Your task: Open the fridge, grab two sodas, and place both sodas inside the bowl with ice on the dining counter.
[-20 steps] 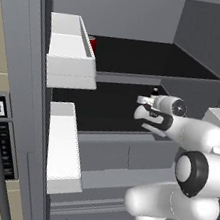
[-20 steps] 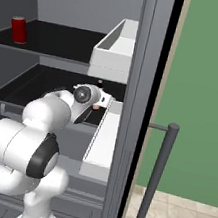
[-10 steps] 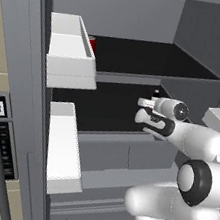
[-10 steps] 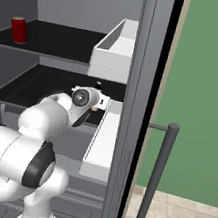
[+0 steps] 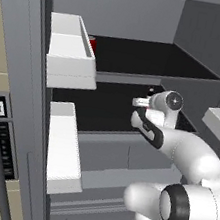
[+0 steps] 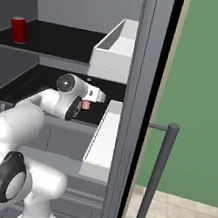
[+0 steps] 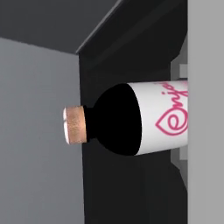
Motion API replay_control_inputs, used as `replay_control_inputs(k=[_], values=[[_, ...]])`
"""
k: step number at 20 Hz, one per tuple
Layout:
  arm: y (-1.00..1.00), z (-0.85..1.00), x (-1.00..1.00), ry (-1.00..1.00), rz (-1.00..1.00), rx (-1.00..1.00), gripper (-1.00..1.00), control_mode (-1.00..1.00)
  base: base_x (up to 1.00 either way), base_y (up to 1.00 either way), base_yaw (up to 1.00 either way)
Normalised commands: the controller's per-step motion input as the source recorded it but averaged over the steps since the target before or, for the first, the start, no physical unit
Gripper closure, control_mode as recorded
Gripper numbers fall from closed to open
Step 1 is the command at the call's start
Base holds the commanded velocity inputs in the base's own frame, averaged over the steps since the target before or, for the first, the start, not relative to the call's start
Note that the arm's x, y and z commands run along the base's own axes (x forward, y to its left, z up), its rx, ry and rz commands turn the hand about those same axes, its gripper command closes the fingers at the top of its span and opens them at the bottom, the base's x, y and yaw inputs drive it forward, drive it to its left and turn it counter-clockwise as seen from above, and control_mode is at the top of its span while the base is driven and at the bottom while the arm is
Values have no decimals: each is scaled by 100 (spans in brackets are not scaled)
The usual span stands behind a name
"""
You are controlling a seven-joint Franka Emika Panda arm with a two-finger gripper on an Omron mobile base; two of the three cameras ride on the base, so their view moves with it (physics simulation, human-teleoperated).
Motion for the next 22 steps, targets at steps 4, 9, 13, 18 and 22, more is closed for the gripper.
replay_control_inputs(k=[4,9,13,18,22], values=[[13,55,-29,29,0,0,100,-100,0,0,0],[1,3,-72,10,5,4,100,-100,0,0,0],[0,-1,-87,5,8,6,100,-100,0,0,0],[0,25,-77,13,4,1,100,-100,0,0,0],[0,35,-75,14,1,0,100,-100,0,0,0]])
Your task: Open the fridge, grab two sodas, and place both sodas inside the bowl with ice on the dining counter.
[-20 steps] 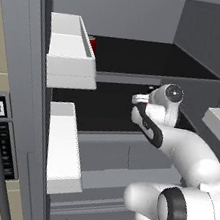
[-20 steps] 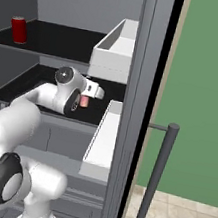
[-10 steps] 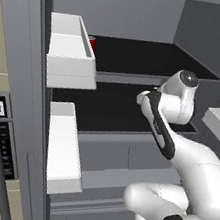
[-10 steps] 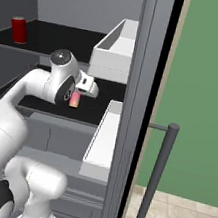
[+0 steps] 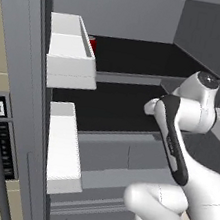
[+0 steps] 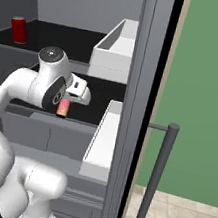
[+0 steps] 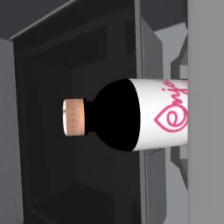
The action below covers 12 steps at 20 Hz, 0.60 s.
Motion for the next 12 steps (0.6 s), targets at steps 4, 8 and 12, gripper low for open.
replay_control_inputs(k=[4,8,12], values=[[2,14,-78,8,0,0,100,-100,0,0,0],[0,0,-78,-8,0,0,100,-100,0,0,0],[6,-3,-47,-5,4,-5,100,-100,0,0,0]])
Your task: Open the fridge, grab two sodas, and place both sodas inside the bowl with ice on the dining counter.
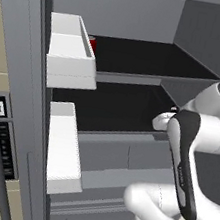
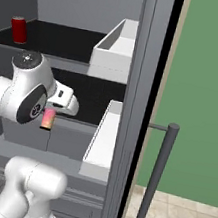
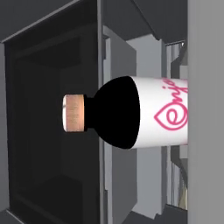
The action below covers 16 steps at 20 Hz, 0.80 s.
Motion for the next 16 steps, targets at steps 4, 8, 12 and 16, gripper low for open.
replay_control_inputs(k=[4,8,12,16], values=[[6,-5,-60,-13,4,-1,100,-100,0,0,0],[3,-13,-61,-11,7,0,100,100,-20,5,3],[0,0,0,0,0,0,100,100,-70,48,18],[0,0,0,0,0,0,100,100,-53,56,33]])
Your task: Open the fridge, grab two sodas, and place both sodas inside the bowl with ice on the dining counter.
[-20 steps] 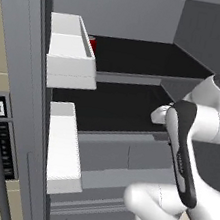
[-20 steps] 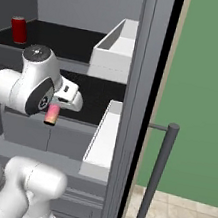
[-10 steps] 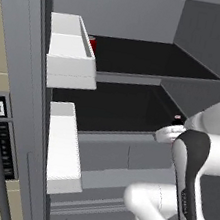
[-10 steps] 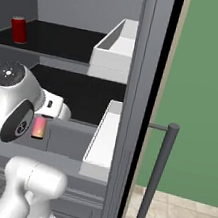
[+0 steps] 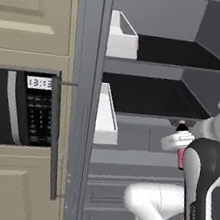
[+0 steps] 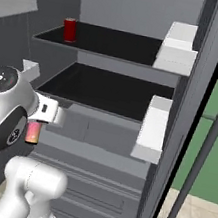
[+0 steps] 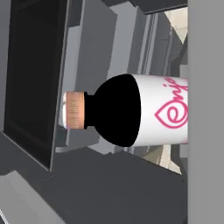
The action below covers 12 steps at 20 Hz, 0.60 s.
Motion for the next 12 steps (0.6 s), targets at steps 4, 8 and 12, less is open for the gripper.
replay_control_inputs(k=[4,8,12], values=[[0,0,0,0,0,0,100,100,-28,31,46],[0,0,0,0,0,0,100,100,-31,1,50],[0,0,0,0,0,0,100,100,-37,0,49]])
